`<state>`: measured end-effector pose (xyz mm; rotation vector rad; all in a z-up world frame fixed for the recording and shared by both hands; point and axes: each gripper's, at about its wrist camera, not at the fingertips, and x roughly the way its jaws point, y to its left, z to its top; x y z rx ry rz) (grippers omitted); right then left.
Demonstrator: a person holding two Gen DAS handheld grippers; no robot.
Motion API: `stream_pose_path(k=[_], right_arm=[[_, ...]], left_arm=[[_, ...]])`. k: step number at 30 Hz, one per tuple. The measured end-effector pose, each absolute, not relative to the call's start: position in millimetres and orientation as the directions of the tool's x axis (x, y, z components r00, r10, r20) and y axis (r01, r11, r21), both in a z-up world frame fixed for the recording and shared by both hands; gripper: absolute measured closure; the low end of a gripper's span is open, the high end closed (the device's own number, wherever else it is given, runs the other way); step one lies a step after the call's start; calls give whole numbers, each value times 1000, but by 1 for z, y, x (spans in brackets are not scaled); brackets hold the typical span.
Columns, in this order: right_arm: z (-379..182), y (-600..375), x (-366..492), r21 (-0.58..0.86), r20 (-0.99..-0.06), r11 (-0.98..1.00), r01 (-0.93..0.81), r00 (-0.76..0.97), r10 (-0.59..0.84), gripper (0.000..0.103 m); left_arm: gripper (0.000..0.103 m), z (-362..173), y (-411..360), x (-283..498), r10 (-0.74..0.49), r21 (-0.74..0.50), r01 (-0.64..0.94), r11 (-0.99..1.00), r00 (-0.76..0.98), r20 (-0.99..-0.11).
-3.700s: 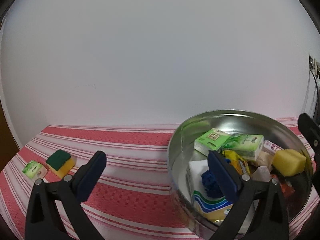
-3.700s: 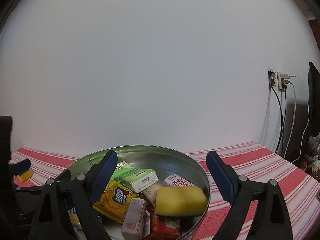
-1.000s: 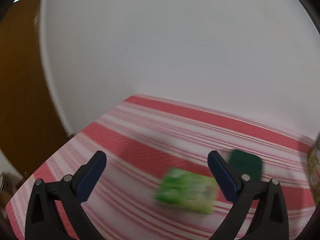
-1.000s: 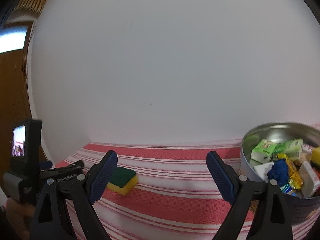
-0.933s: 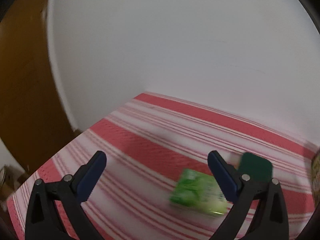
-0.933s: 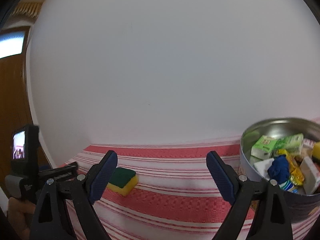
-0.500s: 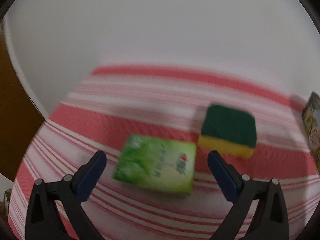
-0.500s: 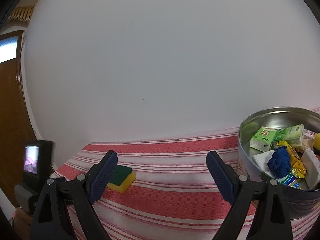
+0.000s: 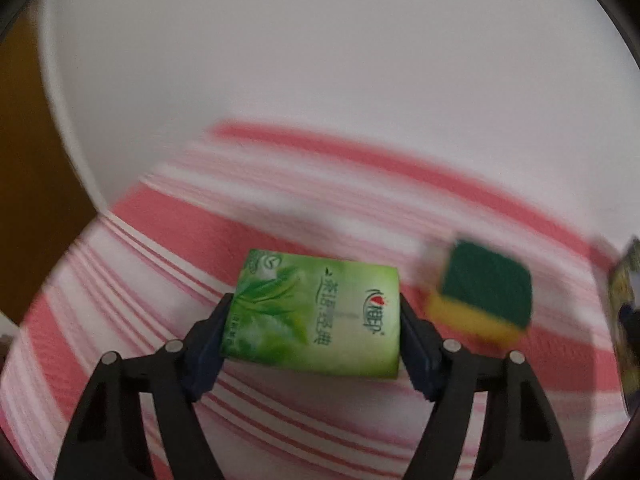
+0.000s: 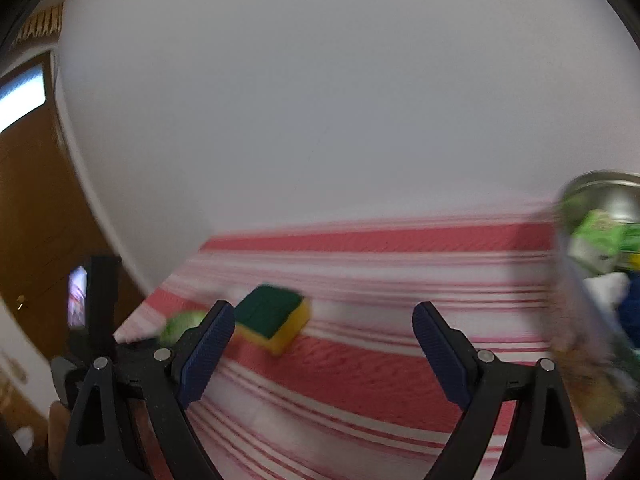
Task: Organize objects
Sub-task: 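Grasp the green-and-yellow sponge with the right gripper, then carry the small green pack over the tin with left while right carries the sponge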
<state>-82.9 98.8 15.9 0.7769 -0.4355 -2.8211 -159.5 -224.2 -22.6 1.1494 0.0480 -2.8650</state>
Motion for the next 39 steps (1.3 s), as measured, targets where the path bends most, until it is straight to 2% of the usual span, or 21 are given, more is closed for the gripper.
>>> stream_pose_path(k=[3,6,10,13,17,20,21,22,24,27,31,35,39], right_arm=[[16,81,-108,293,-499,-942,164,-814,-296,11],[16,59,-136,221,-551,-939,265,-760,-344,11],[5,39,-171,178,-642,-914,364,-661,-388,11],[-5,23,-184,147,-701,-891,430,-590,-400,11],[-27,3,-197,23,-792,-903,428,-544,-278,10],[-30,-2,-195,-6,-793,-901,433,-551,-260,13],[-30,-2,-194,-3,-789,-903,429,-556,-261,25],[-28,-1,-192,-1,-782,-904,427,-564,-265,31],[-28,0,-189,-1,-779,-912,411,-572,-257,35],[-25,5,-178,21,-764,-928,371,-593,-254,36],[-7,27,-144,103,-649,-941,322,-695,-309,36],[8,45,-105,172,-512,-953,250,-804,-303,36],[13,50,-81,148,-451,-967,209,-856,-254,36]], left_arm=[[28,-10,-236,-153,-156,22,180,-983,-776,-611],[28,-13,-244,-159,-232,62,247,-967,-758,-610],[28,-22,-255,-171,-164,-9,228,-974,-727,-667],[28,-24,-256,-174,-176,8,230,-973,-722,-670],[28,-26,-256,-177,-183,14,233,-972,-723,-667],[28,-29,-257,-178,-175,8,228,-974,-723,-669],[28,-29,-258,-178,-170,4,225,-974,-725,-668],[28,-26,-253,-171,-170,2,226,-974,-727,-665],[28,-25,-256,-172,-174,4,226,-974,-736,-655],[28,-21,-255,-169,-171,-3,224,-974,-751,-637],[28,-18,-258,-168,-155,-24,215,-976,-771,-618],[28,-13,-256,-163,-146,-32,203,-979,-794,-590],[28,-10,-254,-160,-139,-37,194,-980,-810,-569]])
